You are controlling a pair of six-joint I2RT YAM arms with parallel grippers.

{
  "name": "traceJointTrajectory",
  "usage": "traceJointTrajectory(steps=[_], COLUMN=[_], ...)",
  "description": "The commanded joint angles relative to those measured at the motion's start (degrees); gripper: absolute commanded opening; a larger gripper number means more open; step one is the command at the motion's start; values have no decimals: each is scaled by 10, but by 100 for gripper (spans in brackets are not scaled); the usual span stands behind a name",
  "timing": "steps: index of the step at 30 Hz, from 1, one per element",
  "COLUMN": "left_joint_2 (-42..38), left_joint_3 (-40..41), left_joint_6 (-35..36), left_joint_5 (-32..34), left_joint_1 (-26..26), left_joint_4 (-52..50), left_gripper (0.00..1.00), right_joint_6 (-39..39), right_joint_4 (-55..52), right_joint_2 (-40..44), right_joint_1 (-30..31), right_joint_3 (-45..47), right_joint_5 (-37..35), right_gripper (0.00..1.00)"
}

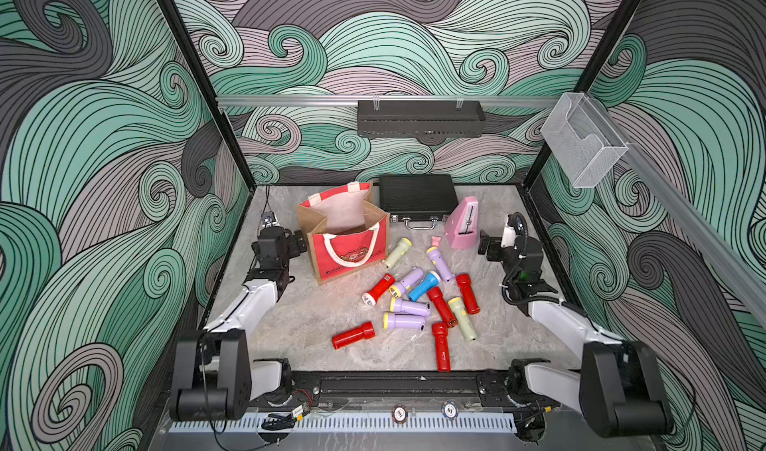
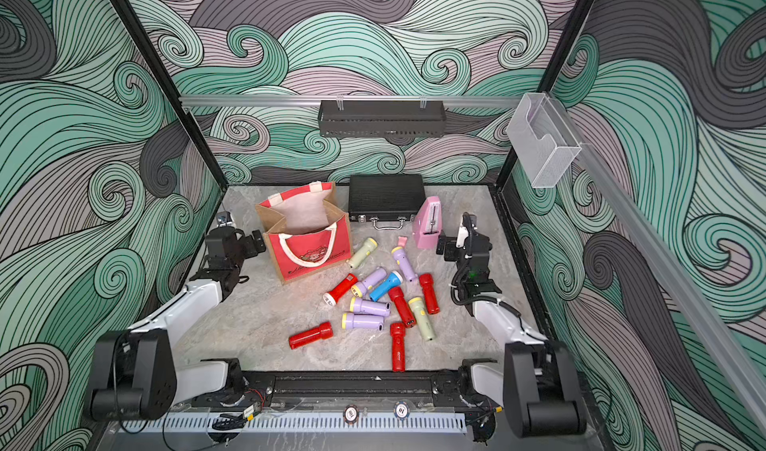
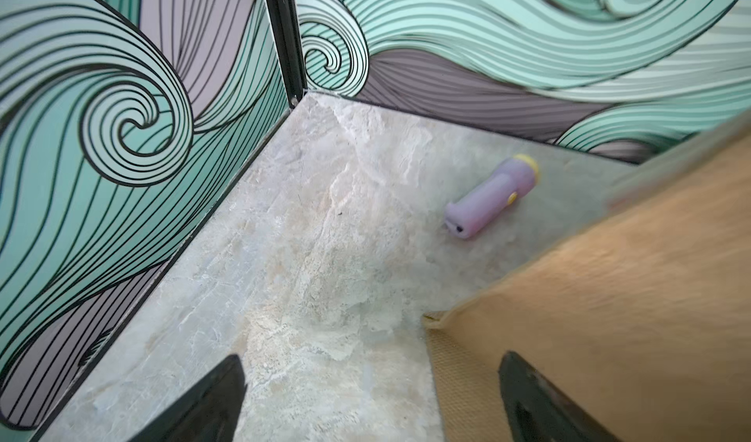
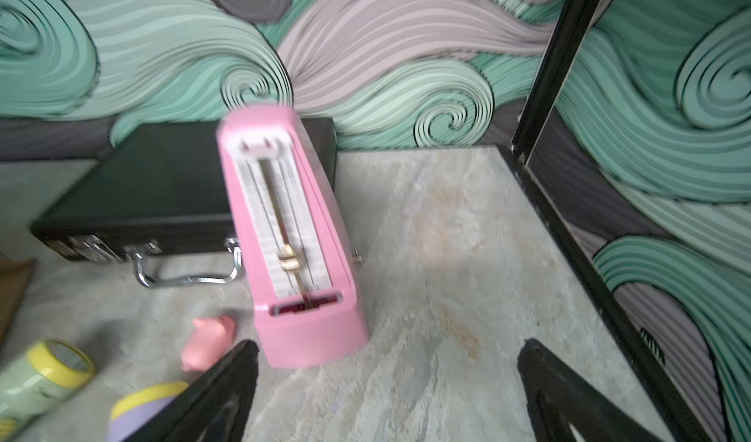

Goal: Put the flashlights into the tote bags
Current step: Pick up the flashlight from the center of the board.

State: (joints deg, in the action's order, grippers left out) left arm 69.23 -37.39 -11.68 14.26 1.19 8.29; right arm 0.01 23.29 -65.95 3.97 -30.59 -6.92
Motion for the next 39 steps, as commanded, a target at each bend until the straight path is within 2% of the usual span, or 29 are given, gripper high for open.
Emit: traceJointTrajectory(steps=[1, 8, 12, 15, 19, 22, 27, 31, 35, 39], left_joint_2=[-59, -192, -230, -225, -221, -245, -264, -248, -189, -113], left_joint_3=[-49, -127, -200, -275, -324, -319, -272, -256, -234, -231], left_joint_6=[-103, -222, -234, -242, -237, -235, -228, -224, -217, -194], left_joint_5=[-10, -79, -159, -198, -253, -302, -396, -407, -393, -367], left_joint_1=[-4, -7, -14, -26, -51, -66, -94, -150, -226, -295], left_joint_4=[-238, -544, -708, -843, -953, -972, -940, -887, -834, -783], left_gripper=[99, 99, 99, 99, 99, 99, 99, 99, 99, 98], right_joint_6=[44, 138, 169, 191, 201, 198, 193, 206, 247, 307], right_joint_4=[-194, -534, -704, -780, -832, -870, -896, -895, -868, -860], right_joint_2=[65, 136, 137, 141, 160, 161, 159, 132, 110, 81], right_joint_1=[12, 49, 76, 104, 146, 158, 177, 210, 256, 335], right_joint_3=[-55, -220, -295, -305, -295, -302, -328, -340, -336, -351], right_joint_5=[-43, -51, -6, 37, 69, 108, 153, 156, 148, 113], right_gripper=[99, 99, 99, 99, 99, 99, 99, 99, 99, 99])
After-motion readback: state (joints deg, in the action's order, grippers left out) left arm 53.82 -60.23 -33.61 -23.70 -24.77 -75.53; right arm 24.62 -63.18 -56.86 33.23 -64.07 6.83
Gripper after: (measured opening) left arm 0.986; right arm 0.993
